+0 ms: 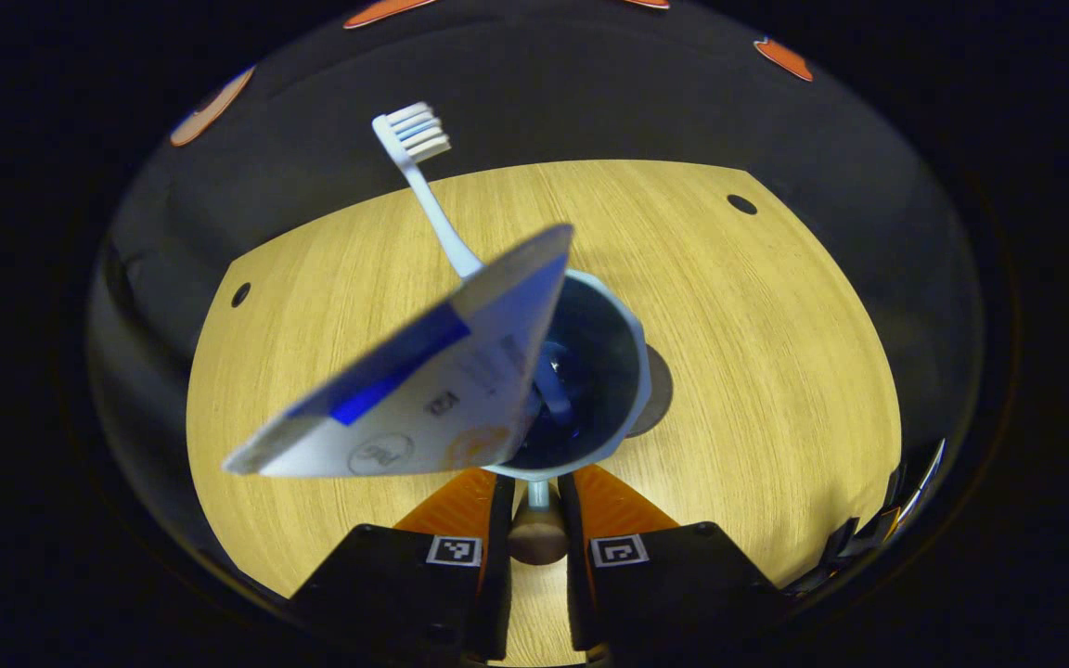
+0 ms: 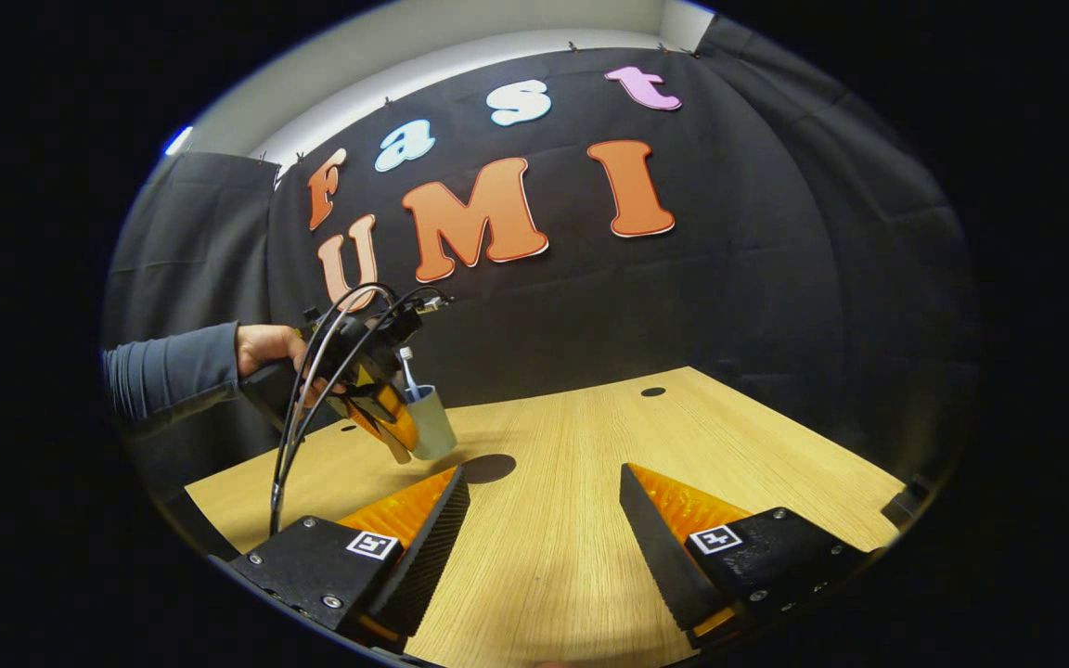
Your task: Put the toothbrush and toothpaste on the desktop into the cup, then pick up the cup and place it on the coaster on the desktop.
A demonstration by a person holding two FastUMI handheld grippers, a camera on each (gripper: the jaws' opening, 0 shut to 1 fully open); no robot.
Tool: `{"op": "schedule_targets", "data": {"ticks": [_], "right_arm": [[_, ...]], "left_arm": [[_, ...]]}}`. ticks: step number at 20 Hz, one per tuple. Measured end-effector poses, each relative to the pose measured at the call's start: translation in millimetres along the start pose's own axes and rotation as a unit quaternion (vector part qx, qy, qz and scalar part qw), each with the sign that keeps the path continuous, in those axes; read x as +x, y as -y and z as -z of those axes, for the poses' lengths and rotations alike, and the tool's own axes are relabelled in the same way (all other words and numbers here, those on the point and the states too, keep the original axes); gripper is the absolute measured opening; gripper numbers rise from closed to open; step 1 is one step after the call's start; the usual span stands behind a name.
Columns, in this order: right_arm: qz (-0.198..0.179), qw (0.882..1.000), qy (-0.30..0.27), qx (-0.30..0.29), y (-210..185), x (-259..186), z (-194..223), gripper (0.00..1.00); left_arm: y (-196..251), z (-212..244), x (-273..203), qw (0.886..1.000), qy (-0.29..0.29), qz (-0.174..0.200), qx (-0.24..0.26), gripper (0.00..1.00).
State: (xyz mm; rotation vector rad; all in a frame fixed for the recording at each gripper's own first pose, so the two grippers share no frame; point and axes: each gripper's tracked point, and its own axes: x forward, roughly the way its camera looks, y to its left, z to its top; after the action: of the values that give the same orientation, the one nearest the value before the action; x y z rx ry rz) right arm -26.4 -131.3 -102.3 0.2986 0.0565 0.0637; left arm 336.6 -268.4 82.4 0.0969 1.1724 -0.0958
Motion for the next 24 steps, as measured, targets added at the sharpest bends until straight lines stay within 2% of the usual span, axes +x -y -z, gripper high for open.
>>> {"op": "schedule_targets", "data": {"ticks": [1, 2, 12, 15, 17, 18, 19, 20, 24], "right_arm": [[0.001, 1.0, -0.003, 0.003, 0.5, -2.0, 2.1, 0.98], [0.001, 1.0, -0.006, 0.004, 2.4, -2.4, 4.2, 0.98], [0.018, 1.0, -0.02, 0.015, 17.6, -6.4, 11.0, 0.98], [0.019, 0.999, -0.025, 0.017, 14.3, -2.3, 11.7, 0.98], [0.018, 0.999, -0.028, 0.016, 10.1, 0.9, 12.3, 0.98], [0.018, 0.999, -0.03, 0.015, 7.1, 2.6, 11.7, 0.98], [0.016, 0.999, -0.031, 0.014, 3.5, 3.7, 10.8, 0.98], [0.016, 0.999, -0.031, 0.012, 0.7, 5.2, 10.7, 0.98], [0.033, 0.999, -0.033, 0.005, -8.0, 12.9, 5.3, 0.98]], "left_arm": [[3.7, 0.4, 4.6, 1.0, -0.001, 0.006, 0.004, 0.29], [-13.7, 1.0, 15.2, 1.0, -0.003, 0.009, 0.009, 0.29], [5.3, 4.9, 42.2, 0.999, -0.014, 0.023, 0.027, 0.3], [5.1, -13.9, 34.7, 0.998, 0.022, 0.02, 0.047, 0.36], [-4.0, -14.8, 28.3, 0.997, 0.039, 0.022, 0.056, 0.42], [1.5, -19.1, 25.9, 0.997, 0.05, 0.026, 0.058, 0.53], [0.1, -20.5, 19.2, 0.996, 0.062, 0.03, 0.061, 0.58], [-1.8, -21.7, 12.5, 0.994, 0.077, 0.034, 0.066, 0.71], [-19.0, -22.3, -22.5, 0.983, 0.161, 0.023, 0.081, 0.95]]}}
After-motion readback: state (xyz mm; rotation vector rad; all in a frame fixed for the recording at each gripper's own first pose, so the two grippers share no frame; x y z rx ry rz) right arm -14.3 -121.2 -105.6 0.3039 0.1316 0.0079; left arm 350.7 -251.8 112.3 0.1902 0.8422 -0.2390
